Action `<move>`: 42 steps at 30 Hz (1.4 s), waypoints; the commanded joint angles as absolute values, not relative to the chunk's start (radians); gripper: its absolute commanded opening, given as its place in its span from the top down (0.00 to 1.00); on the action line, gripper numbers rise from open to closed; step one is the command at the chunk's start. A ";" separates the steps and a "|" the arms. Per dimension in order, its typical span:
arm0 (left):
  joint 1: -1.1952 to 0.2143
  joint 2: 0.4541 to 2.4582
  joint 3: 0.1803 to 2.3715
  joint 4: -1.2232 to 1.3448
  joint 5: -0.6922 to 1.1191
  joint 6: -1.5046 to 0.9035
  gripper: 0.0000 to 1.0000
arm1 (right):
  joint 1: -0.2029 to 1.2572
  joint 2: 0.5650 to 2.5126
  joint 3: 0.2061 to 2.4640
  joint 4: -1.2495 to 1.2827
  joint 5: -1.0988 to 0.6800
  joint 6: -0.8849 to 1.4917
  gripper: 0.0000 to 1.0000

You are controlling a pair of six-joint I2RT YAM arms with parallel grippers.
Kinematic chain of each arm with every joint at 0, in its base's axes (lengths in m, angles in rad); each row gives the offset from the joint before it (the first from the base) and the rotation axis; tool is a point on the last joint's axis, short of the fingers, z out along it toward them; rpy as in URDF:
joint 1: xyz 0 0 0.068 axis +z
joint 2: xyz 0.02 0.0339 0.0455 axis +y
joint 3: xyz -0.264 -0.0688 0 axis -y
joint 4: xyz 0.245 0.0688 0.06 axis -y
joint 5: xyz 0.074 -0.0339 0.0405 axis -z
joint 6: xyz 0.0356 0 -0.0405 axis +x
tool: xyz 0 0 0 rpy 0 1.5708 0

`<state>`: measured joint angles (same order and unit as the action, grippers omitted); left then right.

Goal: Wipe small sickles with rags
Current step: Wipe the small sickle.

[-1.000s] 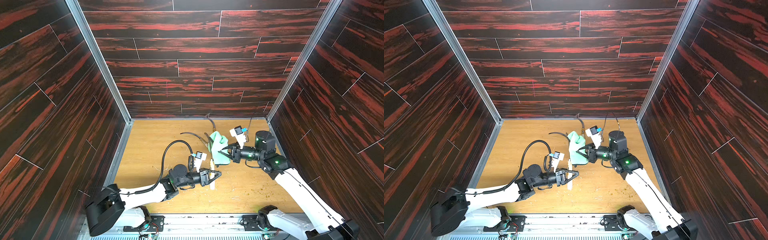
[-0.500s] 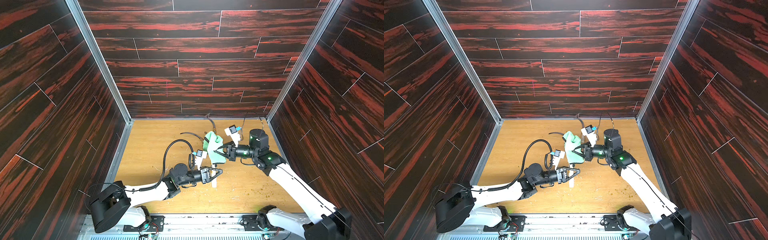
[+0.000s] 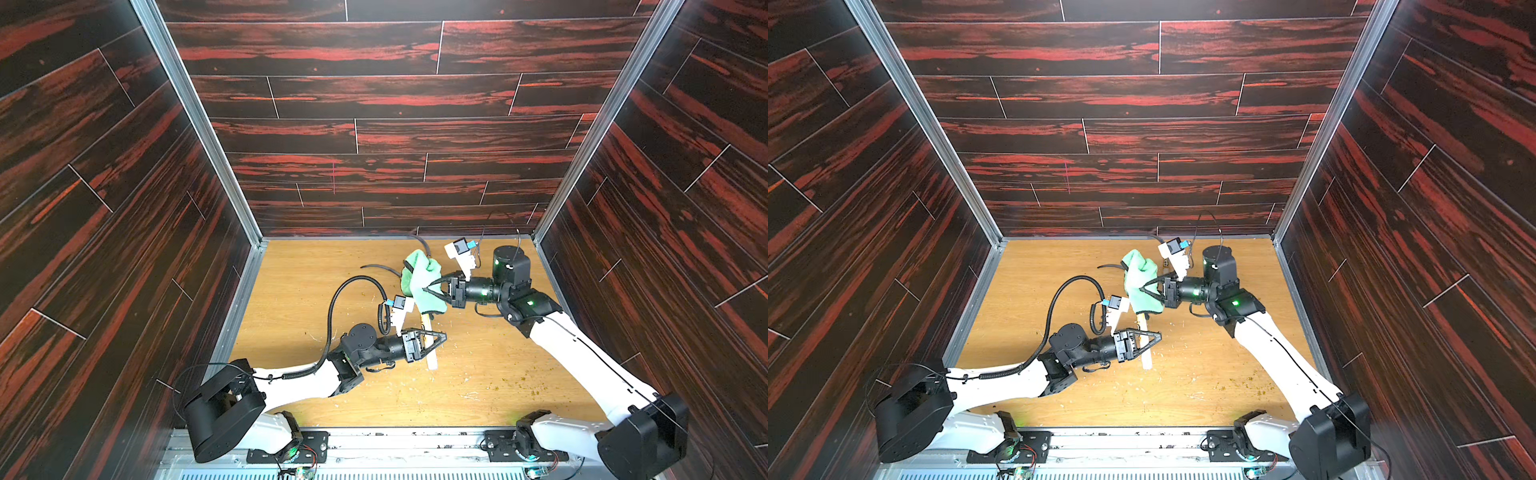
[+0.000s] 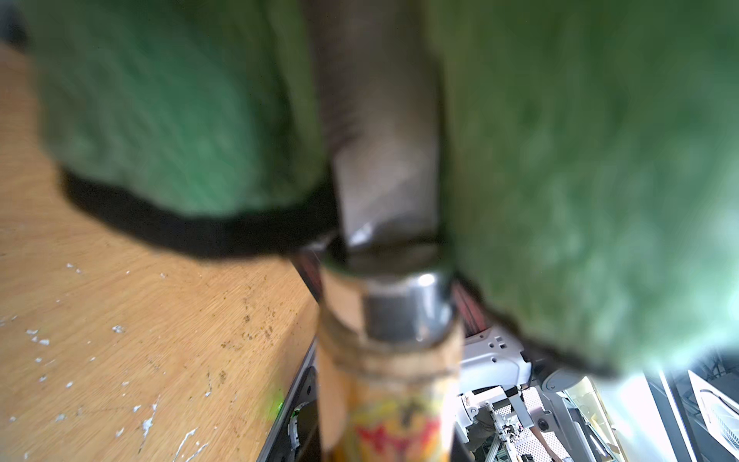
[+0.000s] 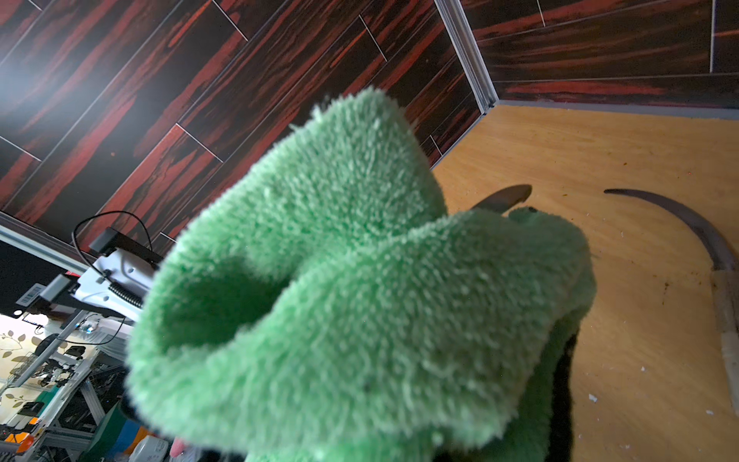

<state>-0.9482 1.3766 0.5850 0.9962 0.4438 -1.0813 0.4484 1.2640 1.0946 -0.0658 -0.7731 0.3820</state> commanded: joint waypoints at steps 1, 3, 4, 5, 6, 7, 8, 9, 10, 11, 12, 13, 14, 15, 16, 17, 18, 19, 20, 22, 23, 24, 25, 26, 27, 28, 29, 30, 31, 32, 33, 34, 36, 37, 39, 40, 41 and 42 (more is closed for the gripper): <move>-0.971 1.385 0.618 1.011 0.530 -1.062 1.00 | 0.460 1.301 1.130 -0.040 -0.783 0.382 1.00; -0.974 1.384 0.621 1.006 0.535 -1.060 1.00 | 0.460 1.309 1.136 -0.038 -0.777 0.384 1.00; -0.975 1.385 0.624 1.000 0.537 -1.056 1.00 | 0.460 1.315 1.140 -0.038 -0.776 0.384 1.00; -0.977 1.384 0.625 0.995 0.539 -1.055 1.00 | 0.460 1.321 1.146 -0.038 -0.772 0.383 1.00; -0.978 1.384 0.627 0.989 0.541 -1.053 1.00 | 0.459 1.327 1.151 -0.037 -0.770 0.384 1.00; -0.979 1.384 0.630 0.984 0.543 -1.049 1.00 | 0.460 1.335 1.158 -0.041 -0.768 0.383 1.00; -0.980 1.381 0.632 0.977 0.547 -1.048 1.00 | 0.460 1.342 1.163 -0.043 -0.766 0.382 1.00; -0.982 1.381 0.635 0.971 0.550 -1.044 1.00 | 0.459 1.350 1.168 -0.043 -0.763 0.381 1.00; -0.982 1.381 0.637 0.964 0.552 -1.039 1.00 | 0.459 1.358 1.174 -0.046 -0.762 0.380 1.00; -0.983 1.379 0.638 0.961 0.554 -1.039 1.00 | 0.459 1.366 1.180 -0.047 -0.761 0.379 1.00; -0.984 1.378 0.637 0.955 0.555 -1.036 1.00 | 0.459 1.375 1.186 -0.048 -0.760 0.376 1.00; -0.984 1.375 0.638 0.949 0.556 -1.032 1.00 | 0.459 1.383 1.190 -0.049 -0.756 0.373 1.00; -0.987 1.372 0.639 0.942 0.556 -1.027 1.00 | 0.458 1.391 1.195 -0.051 -0.752 0.370 1.00; -0.989 1.370 0.640 0.935 0.557 -1.024 1.00 | 0.458 1.402 1.200 -0.055 -0.747 0.367 1.00; -0.989 1.368 0.641 0.932 0.557 -1.022 1.00 | 0.457 1.410 1.205 -0.056 -0.748 0.366 1.00; -0.991 1.365 0.641 0.925 0.558 -1.019 1.00 | 0.457 1.421 1.209 -0.055 -0.748 0.365 1.00; -0.991 1.361 0.643 0.917 0.560 -1.014 1.00 | 0.457 1.431 1.212 -0.055 -0.747 0.365 1.00; -0.992 1.358 0.643 0.910 0.560 -1.012 1.00 | 0.458 1.438 1.214 -0.053 -0.748 0.365 1.00; -0.992 1.356 0.643 0.904 0.560 -1.008 1.00 | 0.457 1.447 1.215 -0.052 -0.748 0.366 1.00; -0.993 1.348 0.644 0.890 0.560 -1.001 1.00 | 0.456 1.461 1.219 -0.048 -0.748 0.364 1.00; -0.992 1.343 0.646 0.881 0.561 -0.996 1.00 | 0.456 1.469 1.219 -0.047 -0.748 0.365 1.00; -0.992 1.339 0.647 0.870 0.563 -0.990 1.00 | 0.456 1.476 1.220 -0.046 -0.749 0.365 1.00; -0.994 1.334 0.649 0.859 0.562 -0.983 1.00 | 0.456 1.483 1.220 -0.045 -0.749 0.365 1.00; -0.992 1.327 0.649 0.846 0.562 -0.978 1.00 | 0.456 1.489 1.220 -0.043 -0.751 0.364 1.00; -0.993 1.322 0.651 0.833 0.562 -0.972 1.00 | 0.456 1.495 1.220 -0.043 -0.750 0.365 1.00; -0.992 1.317 0.653 0.821 0.563 -0.965 1.00 | 0.456 1.500 1.218 -0.042 -0.751 0.364 1.00; -0.992 1.311 0.655 0.807 0.563 -0.957 1.00 | 0.456 1.505 1.215 -0.041 -0.750 0.364 1.00; -0.993 1.304 0.656 0.793 0.562 -0.951 1.00 | 0.455 1.510 1.214 -0.040 -0.751 0.365 1.00; -0.993 1.298 0.657 0.782 0.562 -0.944 1.00 | 0.455 1.515 1.213 -0.038 -0.752 0.365 1.00; -0.992 1.293 0.656 0.771 0.562 -0.939 1.00 | 0.454 1.519 1.210 -0.038 -0.750 0.364 1.00; -0.993 1.288 0.657 0.761 0.562 -0.935 1.00 | 0.454 1.523 1.210 -0.036 -0.751 0.364 1.00; -0.993 1.281 0.658 0.751 0.561 -0.928 1.00 | 0.454 1.527 1.208 -0.037 -0.750 0.362 1.00; -0.992 1.274 0.657 0.739 0.557 -0.923 1.00 | 0.453 1.536 1.206 -0.038 -0.750 0.362 1.00; -0.991 1.272 0.658 0.735 0.558 -0.920 1.00 | 0.453 1.540 1.204 -0.038 -0.749 0.361 1.00; -0.992 1.268 0.657 0.733 0.556 -0.919 1.00 | 0.452 1.548 1.198 -0.038 -0.747 0.361 1.00; -0.993 1.266 0.655 0.732 0.554 -0.919 1.00 | 0.450 1.551 1.194 -0.037 -0.747 0.362 1.00; -0.992 1.264 0.654 0.731 0.553 -0.918 1.00 | 0.449 1.554 1.190 -0.035 -0.747 0.363 1.00; -0.993 1.262 0.653 0.729 0.552 -0.917 1.00 | 0.447 1.556 1.187 -0.032 -0.747 0.363 1.00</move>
<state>-0.9760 1.3106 0.6044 0.6689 0.4942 -0.9977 0.4416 1.5150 1.1980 -0.0177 -0.7368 0.3809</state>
